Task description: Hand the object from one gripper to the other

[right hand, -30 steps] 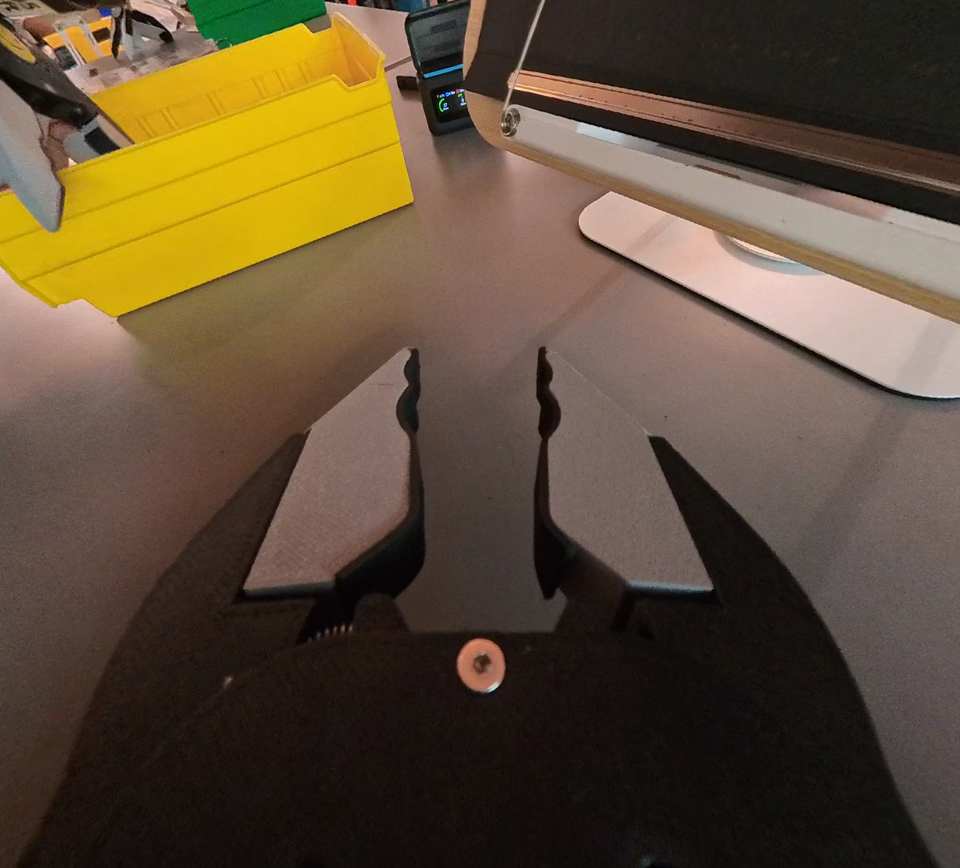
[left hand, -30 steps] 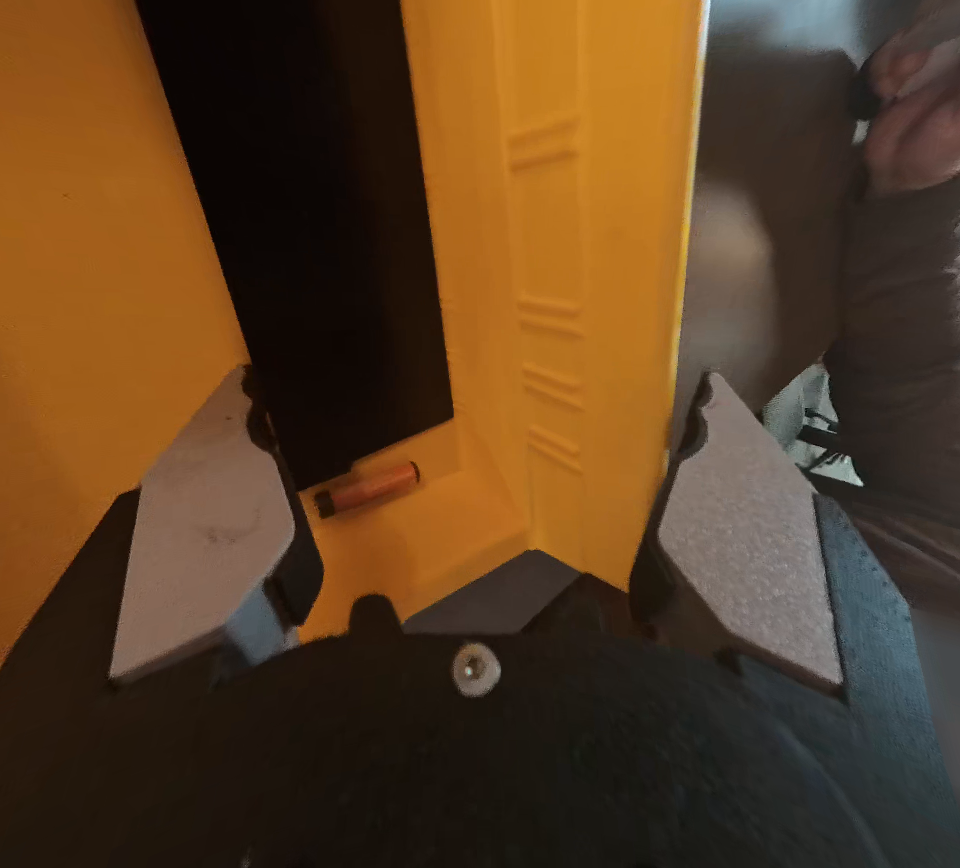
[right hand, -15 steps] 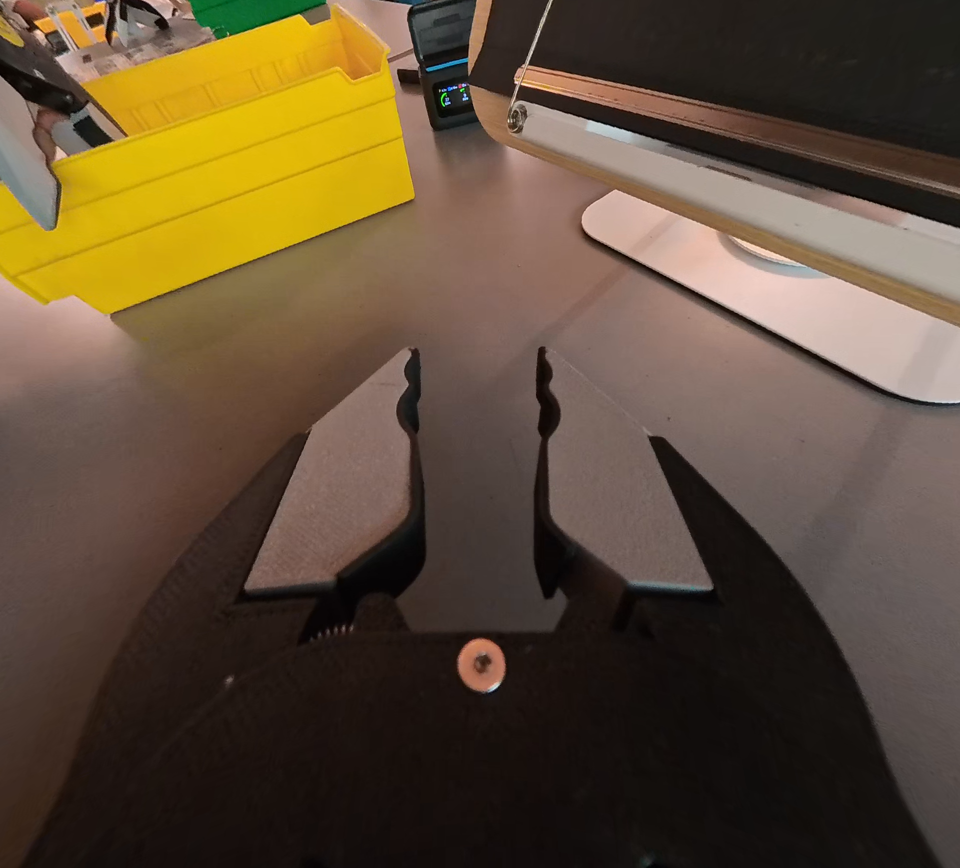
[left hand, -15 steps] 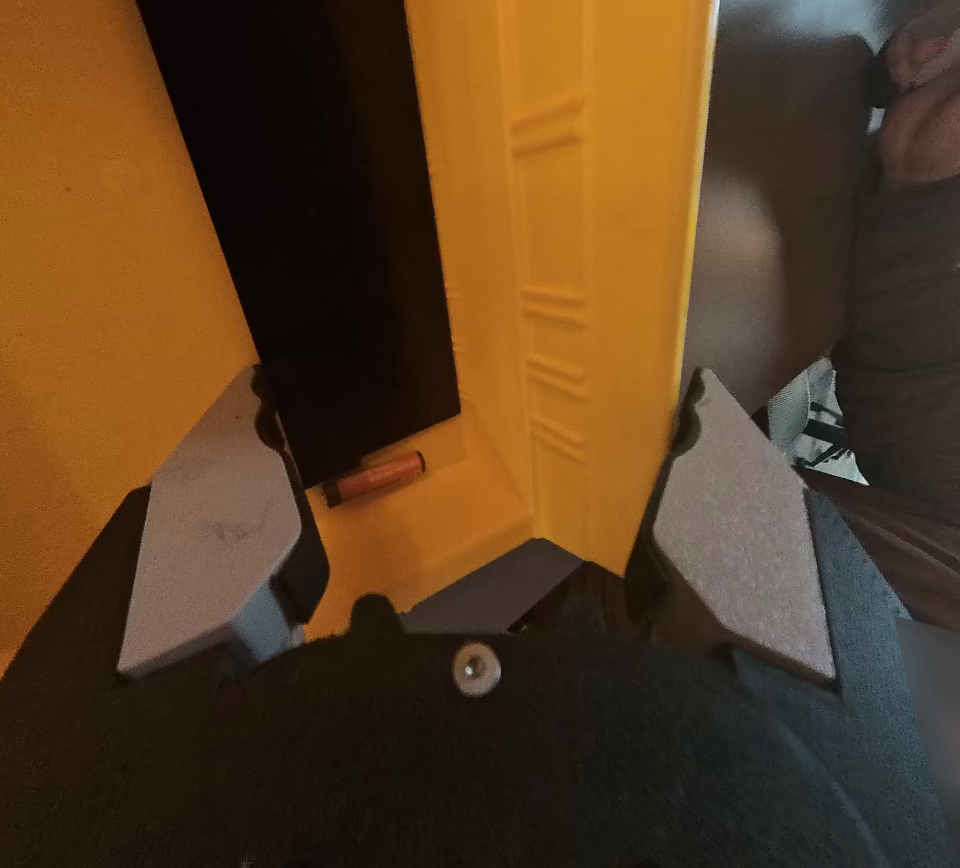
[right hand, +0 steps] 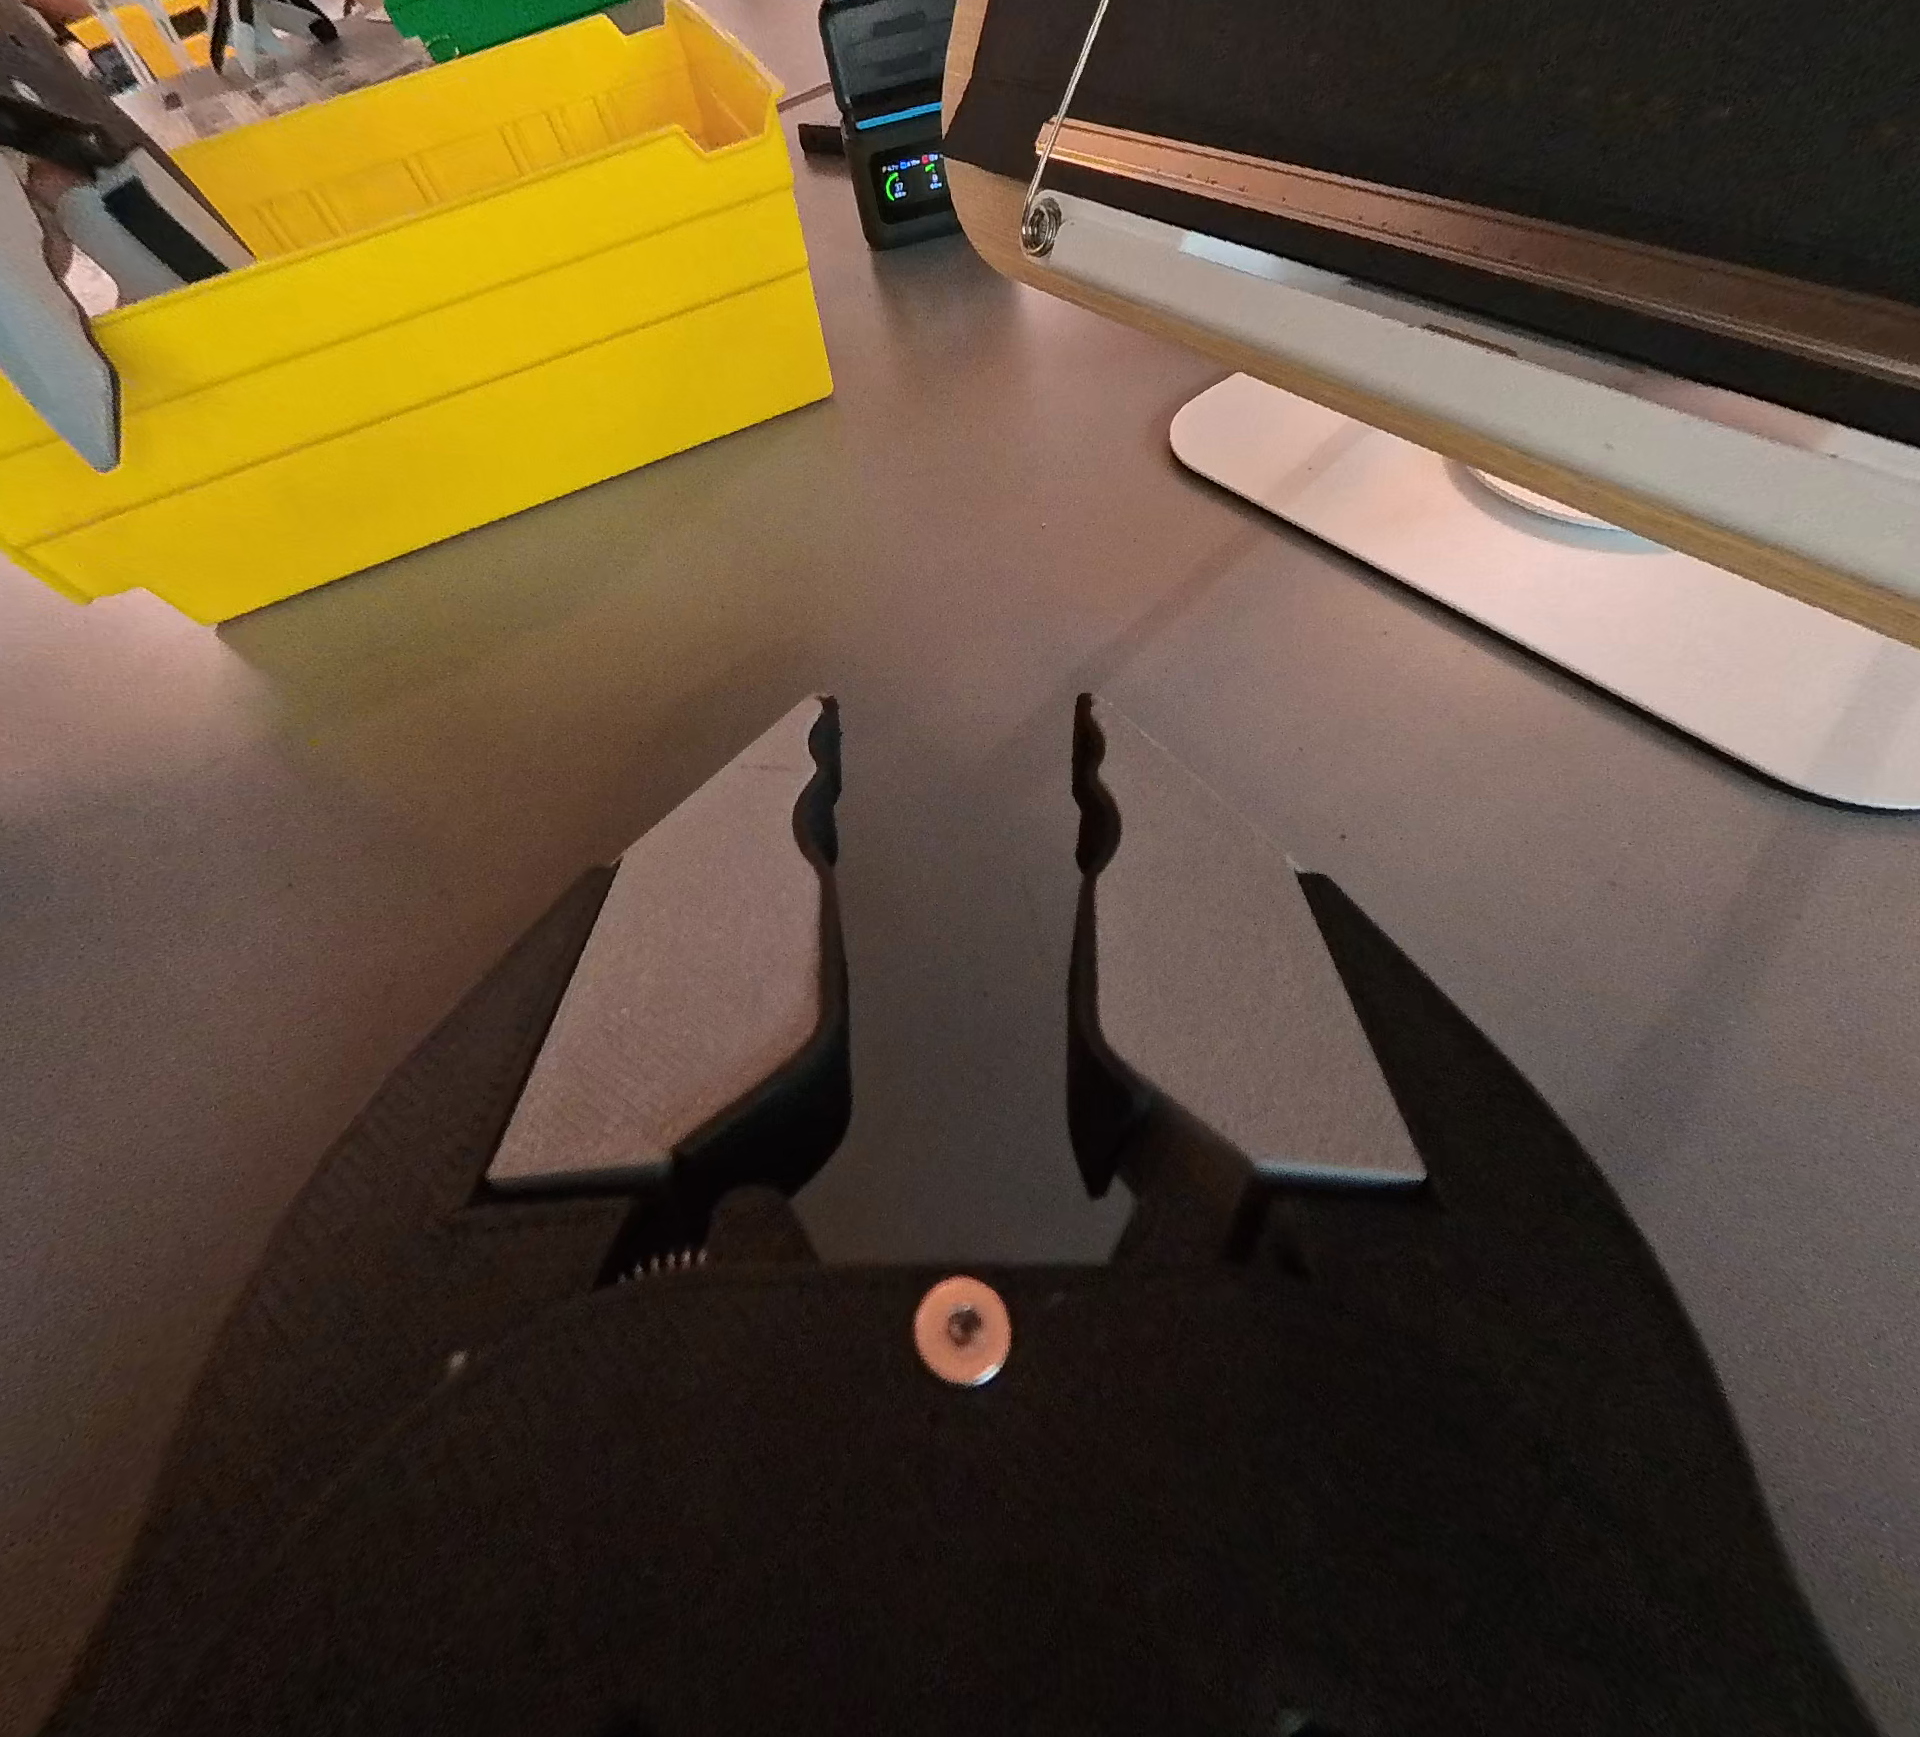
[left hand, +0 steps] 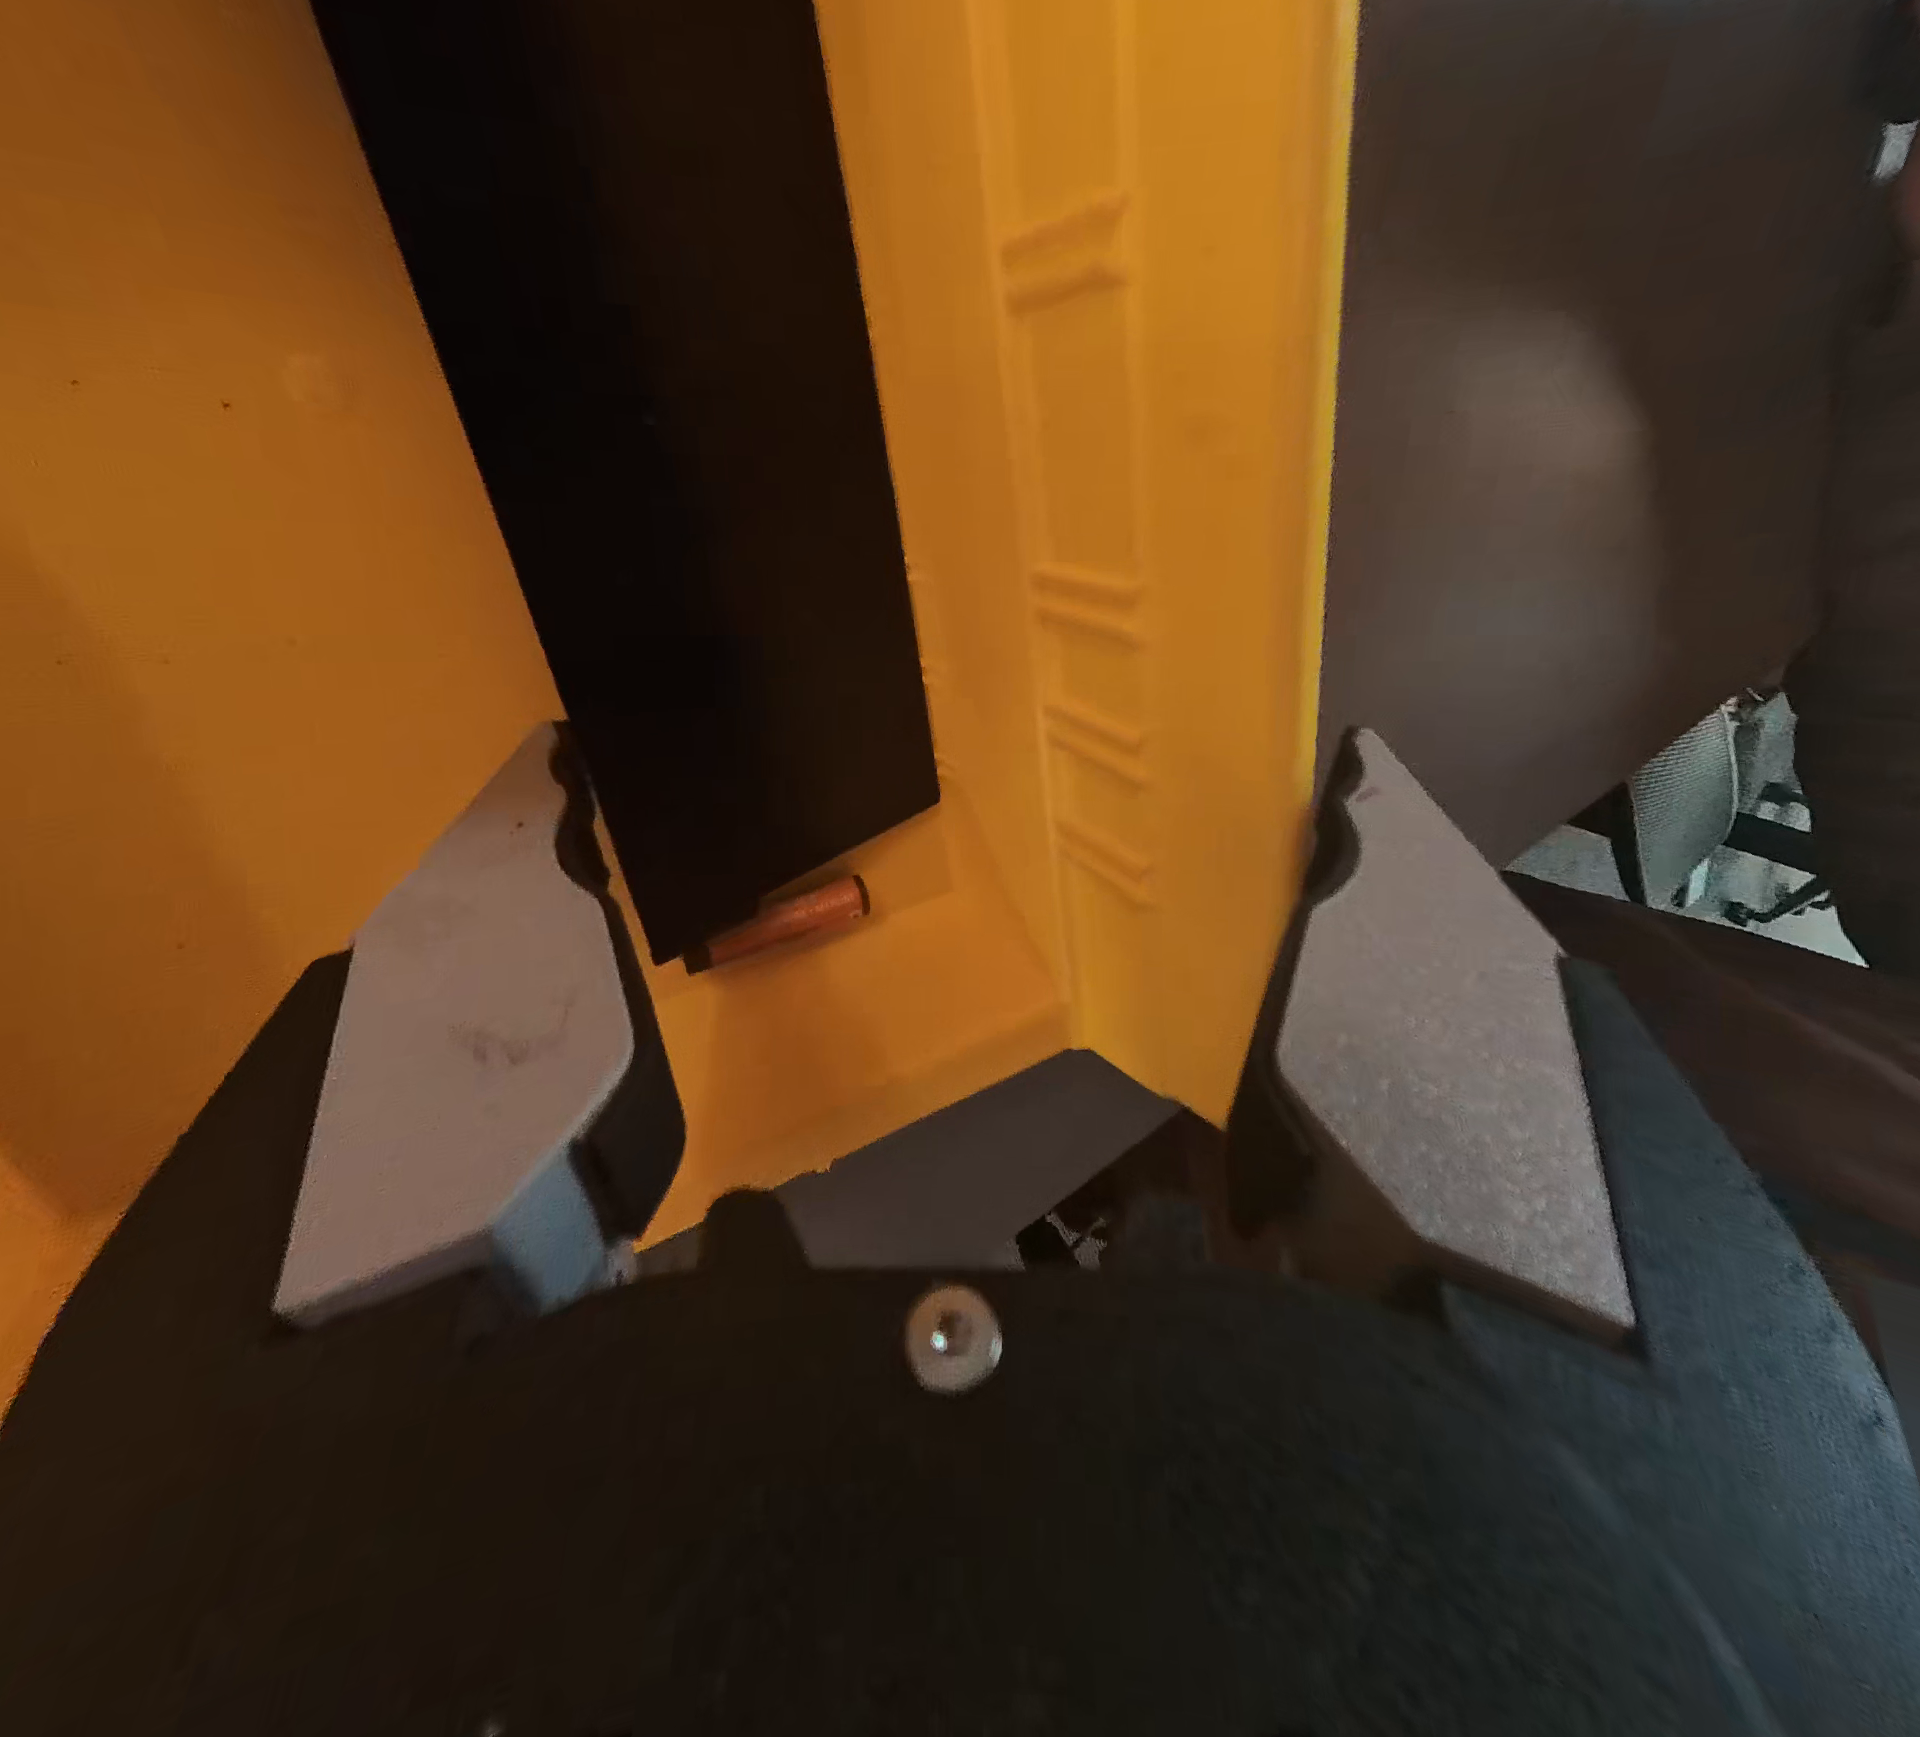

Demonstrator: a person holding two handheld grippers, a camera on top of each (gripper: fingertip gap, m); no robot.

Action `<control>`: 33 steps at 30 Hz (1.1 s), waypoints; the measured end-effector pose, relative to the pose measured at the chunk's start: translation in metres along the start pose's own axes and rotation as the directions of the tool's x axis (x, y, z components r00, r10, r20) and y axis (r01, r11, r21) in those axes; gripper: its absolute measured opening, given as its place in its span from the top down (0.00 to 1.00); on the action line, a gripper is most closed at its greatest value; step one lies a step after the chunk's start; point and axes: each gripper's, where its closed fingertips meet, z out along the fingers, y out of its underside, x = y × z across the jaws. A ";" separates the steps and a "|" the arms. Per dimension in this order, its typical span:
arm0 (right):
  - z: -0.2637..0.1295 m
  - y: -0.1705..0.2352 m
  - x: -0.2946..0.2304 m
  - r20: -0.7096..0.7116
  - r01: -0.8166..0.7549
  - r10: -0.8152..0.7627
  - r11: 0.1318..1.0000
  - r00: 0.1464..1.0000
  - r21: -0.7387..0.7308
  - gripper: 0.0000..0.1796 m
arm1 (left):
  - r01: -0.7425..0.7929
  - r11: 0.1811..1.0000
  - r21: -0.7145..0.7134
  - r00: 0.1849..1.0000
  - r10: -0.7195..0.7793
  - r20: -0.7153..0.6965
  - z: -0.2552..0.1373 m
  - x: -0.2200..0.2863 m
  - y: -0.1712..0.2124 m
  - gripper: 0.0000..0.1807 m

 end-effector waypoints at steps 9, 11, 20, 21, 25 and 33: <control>0.000 0.000 0.000 -0.001 0.002 -0.002 1.000 1.000 0.001 0.77 | -0.009 1.000 0.011 0.999 0.009 0.041 -0.003 0.001 -0.001 0.30; 0.000 0.000 0.000 -0.001 0.003 -0.003 1.000 1.000 0.001 0.77 | -0.014 1.000 0.012 0.998 0.014 0.053 -0.003 0.001 -0.001 0.31; 0.000 0.000 -0.001 -0.001 0.008 -0.008 1.000 1.000 -0.002 0.77 | -0.033 0.999 0.013 0.994 0.031 0.103 -0.006 0.001 -0.002 0.35; 0.000 0.000 -0.001 -0.001 0.008 -0.008 1.000 1.000 -0.003 0.77 | -0.034 0.999 0.012 0.994 0.033 0.105 -0.007 0.001 -0.002 0.35; 0.000 0.000 -0.001 -0.001 0.010 -0.010 1.000 1.000 -0.004 0.77 | -0.036 0.999 0.014 0.994 0.035 0.102 -0.006 0.002 -0.002 0.35; 0.001 0.001 -0.001 -0.001 0.011 -0.011 1.000 1.000 -0.006 0.77 | -0.015 0.999 0.050 0.999 0.013 0.045 -0.010 0.008 -0.004 0.38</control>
